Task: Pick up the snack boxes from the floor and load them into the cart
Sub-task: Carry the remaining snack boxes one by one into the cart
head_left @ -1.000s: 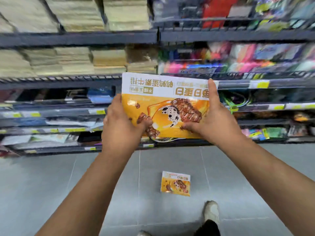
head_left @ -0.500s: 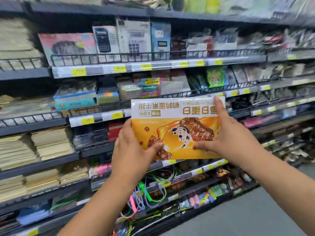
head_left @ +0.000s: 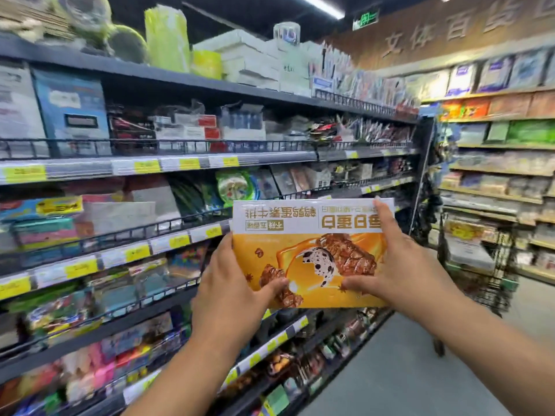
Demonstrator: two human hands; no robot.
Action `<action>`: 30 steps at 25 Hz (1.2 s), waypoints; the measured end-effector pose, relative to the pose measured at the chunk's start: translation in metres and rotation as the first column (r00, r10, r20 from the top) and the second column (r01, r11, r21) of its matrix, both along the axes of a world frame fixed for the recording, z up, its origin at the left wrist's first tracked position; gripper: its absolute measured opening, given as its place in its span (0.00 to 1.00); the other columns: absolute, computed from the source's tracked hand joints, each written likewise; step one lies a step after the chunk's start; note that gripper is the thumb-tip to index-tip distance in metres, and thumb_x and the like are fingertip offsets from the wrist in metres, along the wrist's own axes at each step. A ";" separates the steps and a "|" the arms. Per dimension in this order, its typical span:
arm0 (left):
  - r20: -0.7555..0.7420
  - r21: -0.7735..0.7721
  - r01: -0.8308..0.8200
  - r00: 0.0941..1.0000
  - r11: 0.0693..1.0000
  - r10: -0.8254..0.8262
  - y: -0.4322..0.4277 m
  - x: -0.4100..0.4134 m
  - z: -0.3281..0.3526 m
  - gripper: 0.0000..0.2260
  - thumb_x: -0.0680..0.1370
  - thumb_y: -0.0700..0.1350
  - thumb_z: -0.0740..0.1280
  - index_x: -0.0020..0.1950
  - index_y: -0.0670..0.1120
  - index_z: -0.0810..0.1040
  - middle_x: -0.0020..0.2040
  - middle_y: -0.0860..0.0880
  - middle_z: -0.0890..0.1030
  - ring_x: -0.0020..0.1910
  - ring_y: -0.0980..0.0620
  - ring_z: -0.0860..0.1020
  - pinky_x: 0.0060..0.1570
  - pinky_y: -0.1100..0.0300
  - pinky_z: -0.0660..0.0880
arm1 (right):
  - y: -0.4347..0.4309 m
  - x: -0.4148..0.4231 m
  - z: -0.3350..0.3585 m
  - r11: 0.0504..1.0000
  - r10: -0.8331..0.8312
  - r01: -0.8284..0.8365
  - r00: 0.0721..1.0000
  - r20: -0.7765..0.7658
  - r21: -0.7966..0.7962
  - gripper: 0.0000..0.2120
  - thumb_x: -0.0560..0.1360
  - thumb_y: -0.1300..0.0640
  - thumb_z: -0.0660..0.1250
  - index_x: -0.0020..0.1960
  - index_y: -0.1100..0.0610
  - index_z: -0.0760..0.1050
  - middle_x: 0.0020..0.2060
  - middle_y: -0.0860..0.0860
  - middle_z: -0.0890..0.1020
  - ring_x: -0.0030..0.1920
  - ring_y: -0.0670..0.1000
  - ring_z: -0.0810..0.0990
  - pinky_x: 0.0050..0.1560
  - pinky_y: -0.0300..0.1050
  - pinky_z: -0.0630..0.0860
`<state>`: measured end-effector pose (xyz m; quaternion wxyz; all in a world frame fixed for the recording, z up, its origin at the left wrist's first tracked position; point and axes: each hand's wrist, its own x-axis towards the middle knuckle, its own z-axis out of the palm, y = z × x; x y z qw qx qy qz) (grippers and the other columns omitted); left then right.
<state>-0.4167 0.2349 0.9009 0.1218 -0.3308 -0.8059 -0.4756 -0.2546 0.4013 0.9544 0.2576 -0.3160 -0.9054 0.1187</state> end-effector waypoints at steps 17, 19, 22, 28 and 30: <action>-0.046 -0.070 0.560 0.825 0.825 -0.564 0.515 -0.001 -0.012 0.44 0.62 0.59 0.79 0.70 0.48 0.60 0.65 0.46 0.75 0.61 0.42 0.76 0.54 0.49 0.74 | 0.389 0.064 -0.046 0.787 -0.616 0.613 0.786 -0.053 -0.067 0.64 0.62 0.34 0.75 0.70 0.36 0.22 0.62 0.55 0.75 0.57 0.57 0.78 0.53 0.48 0.75; -0.035 -0.093 0.579 0.811 0.810 -0.584 0.570 0.016 -0.025 0.44 0.62 0.60 0.79 0.70 0.48 0.60 0.65 0.47 0.75 0.61 0.42 0.76 0.53 0.49 0.74 | 0.433 0.083 -0.059 0.765 -0.642 0.639 0.766 -0.021 -0.087 0.64 0.63 0.35 0.75 0.71 0.38 0.23 0.63 0.56 0.74 0.57 0.57 0.77 0.54 0.48 0.75; 0.022 -0.102 0.589 0.807 0.802 -0.590 0.647 0.040 -0.044 0.44 0.61 0.61 0.79 0.69 0.49 0.60 0.64 0.48 0.76 0.60 0.44 0.77 0.50 0.53 0.73 | 0.506 0.106 -0.068 0.754 -0.653 0.654 0.757 0.030 -0.068 0.63 0.63 0.35 0.74 0.71 0.38 0.23 0.65 0.56 0.73 0.58 0.57 0.78 0.55 0.48 0.75; 0.092 -0.183 0.557 0.830 0.810 -0.550 0.774 0.056 -0.076 0.47 0.64 0.61 0.77 0.72 0.47 0.55 0.67 0.47 0.72 0.63 0.44 0.75 0.53 0.53 0.73 | 0.642 0.115 -0.096 0.771 -0.620 0.629 0.778 0.104 -0.104 0.63 0.64 0.32 0.73 0.67 0.38 0.18 0.71 0.55 0.67 0.64 0.56 0.75 0.58 0.47 0.73; 0.096 -0.193 0.551 0.834 0.812 -0.543 0.823 0.048 -0.081 0.47 0.64 0.62 0.77 0.73 0.47 0.55 0.68 0.47 0.72 0.62 0.44 0.75 0.52 0.52 0.74 | 0.693 0.107 -0.101 0.770 -0.618 0.628 0.778 0.117 -0.112 0.63 0.64 0.32 0.72 0.70 0.40 0.20 0.72 0.54 0.66 0.64 0.55 0.75 0.58 0.47 0.74</action>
